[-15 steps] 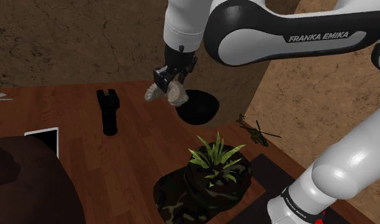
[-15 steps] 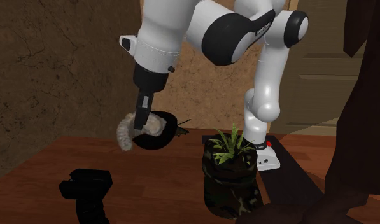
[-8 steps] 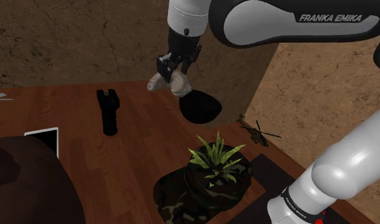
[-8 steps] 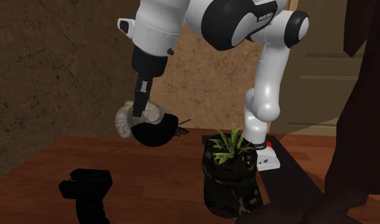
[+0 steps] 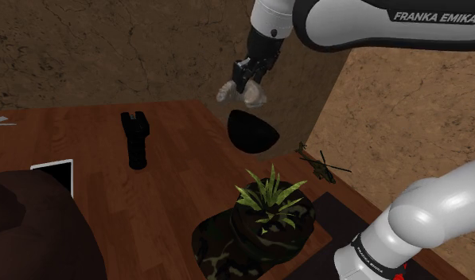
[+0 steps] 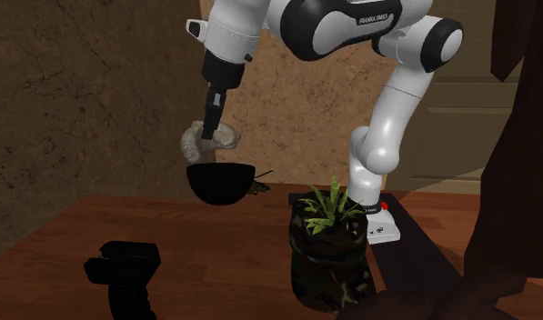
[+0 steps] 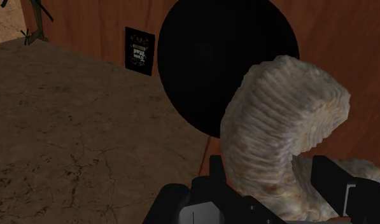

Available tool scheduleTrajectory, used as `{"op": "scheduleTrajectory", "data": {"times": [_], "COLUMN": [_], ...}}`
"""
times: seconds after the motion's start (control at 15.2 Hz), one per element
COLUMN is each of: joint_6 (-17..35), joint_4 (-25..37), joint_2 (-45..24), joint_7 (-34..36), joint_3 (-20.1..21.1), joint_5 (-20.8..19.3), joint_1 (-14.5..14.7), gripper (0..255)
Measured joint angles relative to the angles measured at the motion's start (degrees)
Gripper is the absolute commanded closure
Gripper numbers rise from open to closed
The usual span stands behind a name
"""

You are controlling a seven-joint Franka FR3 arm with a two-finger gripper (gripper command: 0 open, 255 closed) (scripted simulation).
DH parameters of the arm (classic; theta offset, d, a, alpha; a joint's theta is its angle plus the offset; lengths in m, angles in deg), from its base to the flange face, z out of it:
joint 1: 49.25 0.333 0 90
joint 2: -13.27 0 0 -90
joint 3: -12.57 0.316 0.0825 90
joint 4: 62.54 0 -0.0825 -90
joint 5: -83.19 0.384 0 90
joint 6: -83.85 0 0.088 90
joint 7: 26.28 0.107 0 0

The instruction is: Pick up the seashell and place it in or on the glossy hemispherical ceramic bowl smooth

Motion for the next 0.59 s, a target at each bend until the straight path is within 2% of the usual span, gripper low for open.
{"op": "scheduleTrajectory", "data": {"times": [0.2,0.59], "joint_6": [1.62,5.77], "joint_4": [-4.08,-8.99], "joint_2": [4.17,5.04], "joint_7": [-5.02,-4.88], "joint_3": [-4.47,-5.06], "joint_5": [1.87,1.94], "joint_1": [-0.02,0.11], "gripper": [255,255]}}
